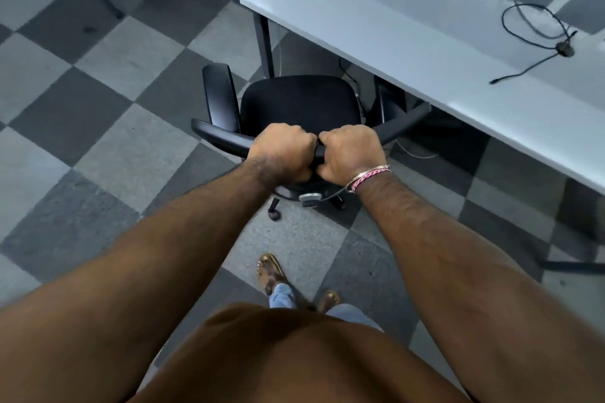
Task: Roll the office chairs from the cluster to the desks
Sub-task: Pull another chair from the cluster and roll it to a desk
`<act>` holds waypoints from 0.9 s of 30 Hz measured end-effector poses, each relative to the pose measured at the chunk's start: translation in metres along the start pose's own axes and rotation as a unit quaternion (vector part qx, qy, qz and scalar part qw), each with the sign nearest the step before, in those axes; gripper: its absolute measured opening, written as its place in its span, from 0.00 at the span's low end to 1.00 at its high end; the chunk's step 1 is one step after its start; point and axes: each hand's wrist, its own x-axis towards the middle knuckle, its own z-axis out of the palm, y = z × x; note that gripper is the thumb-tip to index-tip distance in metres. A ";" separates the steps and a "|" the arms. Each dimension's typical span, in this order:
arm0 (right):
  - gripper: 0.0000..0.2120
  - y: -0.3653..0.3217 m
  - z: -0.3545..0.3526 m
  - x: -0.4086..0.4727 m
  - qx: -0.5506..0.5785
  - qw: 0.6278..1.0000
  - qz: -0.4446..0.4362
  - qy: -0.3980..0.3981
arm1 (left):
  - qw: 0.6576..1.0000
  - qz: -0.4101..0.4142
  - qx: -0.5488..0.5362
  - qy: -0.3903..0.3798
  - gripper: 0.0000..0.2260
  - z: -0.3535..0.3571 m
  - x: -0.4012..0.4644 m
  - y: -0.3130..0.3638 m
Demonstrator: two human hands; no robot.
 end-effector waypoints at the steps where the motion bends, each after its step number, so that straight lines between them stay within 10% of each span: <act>1: 0.12 -0.006 -0.001 -0.001 -0.002 1.000 0.008 -0.002 | 1.000 0.004 0.003 -0.003 0.11 0.001 -0.004 -0.003; 27: 0.15 -0.076 -0.001 0.023 -0.054 0.984 0.168 0.001 | 0.984 0.172 0.042 0.030 0.13 0.015 0.009 -0.084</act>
